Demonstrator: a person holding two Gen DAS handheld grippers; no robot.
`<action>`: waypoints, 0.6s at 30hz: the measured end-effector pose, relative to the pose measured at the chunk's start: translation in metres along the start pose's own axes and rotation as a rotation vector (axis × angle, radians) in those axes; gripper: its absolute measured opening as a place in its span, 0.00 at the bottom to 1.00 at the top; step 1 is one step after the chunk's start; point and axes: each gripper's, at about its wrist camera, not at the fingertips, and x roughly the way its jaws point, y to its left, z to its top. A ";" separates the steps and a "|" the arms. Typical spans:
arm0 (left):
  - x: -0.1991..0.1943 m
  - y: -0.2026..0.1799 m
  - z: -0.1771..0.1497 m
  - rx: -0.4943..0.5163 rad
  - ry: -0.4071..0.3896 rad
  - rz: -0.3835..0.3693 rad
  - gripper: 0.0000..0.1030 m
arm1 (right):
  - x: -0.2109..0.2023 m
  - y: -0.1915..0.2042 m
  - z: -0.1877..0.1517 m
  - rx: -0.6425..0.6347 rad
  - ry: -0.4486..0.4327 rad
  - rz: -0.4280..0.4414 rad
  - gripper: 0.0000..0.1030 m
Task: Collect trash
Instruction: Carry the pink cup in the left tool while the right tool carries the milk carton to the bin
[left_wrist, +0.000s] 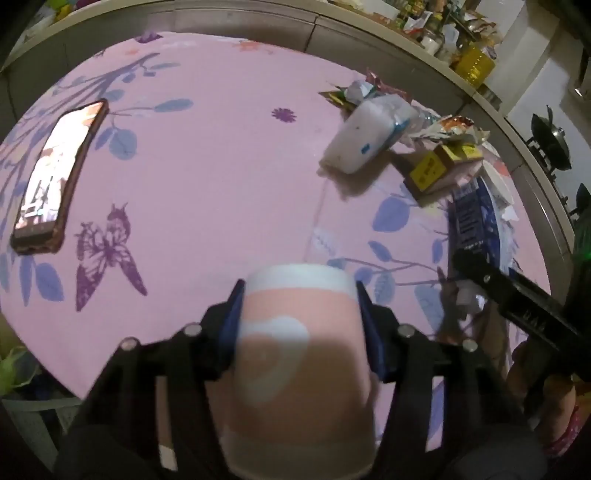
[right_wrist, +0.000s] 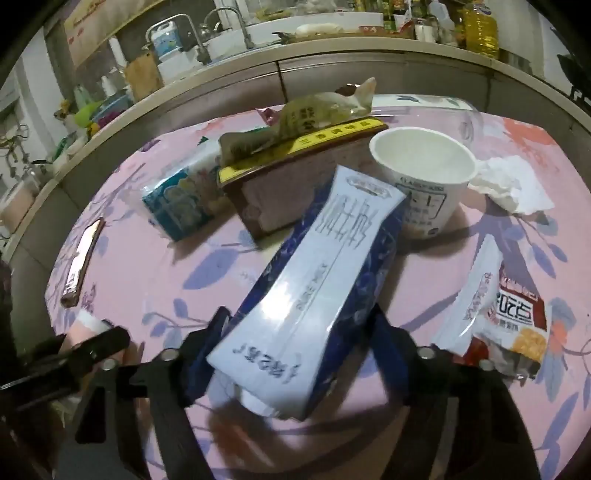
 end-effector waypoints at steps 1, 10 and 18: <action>0.003 -0.001 0.001 0.008 0.002 -0.011 0.51 | -0.001 0.000 -0.002 -0.005 0.002 0.004 0.57; -0.019 -0.039 0.033 0.118 -0.087 -0.130 0.50 | -0.051 -0.014 -0.003 0.012 -0.121 0.090 0.55; 0.002 -0.132 0.056 0.282 -0.083 -0.270 0.50 | -0.082 -0.068 -0.009 0.129 -0.173 0.136 0.54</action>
